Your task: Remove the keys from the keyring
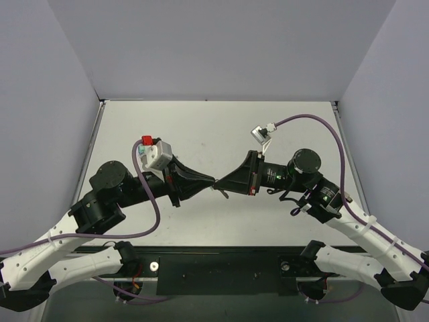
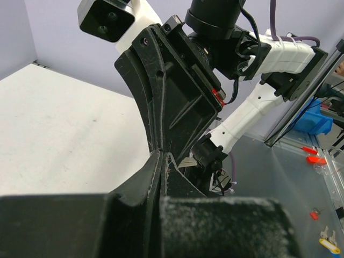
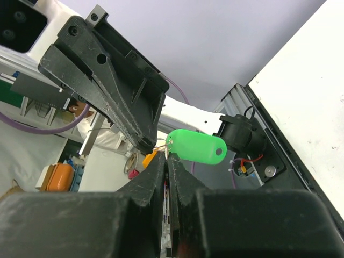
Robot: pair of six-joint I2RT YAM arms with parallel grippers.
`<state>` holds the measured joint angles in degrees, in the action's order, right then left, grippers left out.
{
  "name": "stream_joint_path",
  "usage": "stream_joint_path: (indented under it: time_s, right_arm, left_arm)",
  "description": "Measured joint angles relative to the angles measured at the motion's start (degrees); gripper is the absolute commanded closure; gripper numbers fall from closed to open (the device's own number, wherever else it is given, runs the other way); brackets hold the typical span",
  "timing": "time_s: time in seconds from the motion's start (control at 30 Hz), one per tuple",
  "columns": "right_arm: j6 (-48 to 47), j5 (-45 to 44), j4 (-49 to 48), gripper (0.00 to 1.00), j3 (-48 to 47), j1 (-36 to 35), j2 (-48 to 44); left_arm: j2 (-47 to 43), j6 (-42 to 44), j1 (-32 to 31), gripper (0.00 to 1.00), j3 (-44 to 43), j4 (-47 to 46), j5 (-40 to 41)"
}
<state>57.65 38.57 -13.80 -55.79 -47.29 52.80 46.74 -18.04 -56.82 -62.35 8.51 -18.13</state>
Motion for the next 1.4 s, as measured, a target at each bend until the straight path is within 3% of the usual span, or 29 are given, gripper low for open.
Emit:
stream_joint_path:
  time_s: [0.7,1.23,1.3,1.33,1.4]
  right_arm:
    - [4.02,-0.7,1.86,1.0,-1.68,0.0,0.94]
    - [5.4,-6.05,-0.98,1.0,-3.56,1.18,1.2]
    - [5.38,-6.16,-0.96,1.0,-3.56,1.18,1.2]
    - [5.38,-6.21,-0.96,1.0,-3.56,1.18,1.2]
    - [5.35,-6.19,-0.96,1.0,-3.56,1.18,1.2]
  left_arm:
    - [-0.09,3.67,-4.42,1.0,-1.55,3.13,6.93]
    - [0.96,3.69,-8.13,1.0,-1.64,10.58,4.79]
    - [0.74,3.67,-8.13,0.94,-1.64,10.6,5.18]
    - [0.55,3.61,-8.13,0.8,-1.64,10.6,5.55]
    - [-0.13,3.17,-8.13,0.62,-1.64,10.58,6.32]
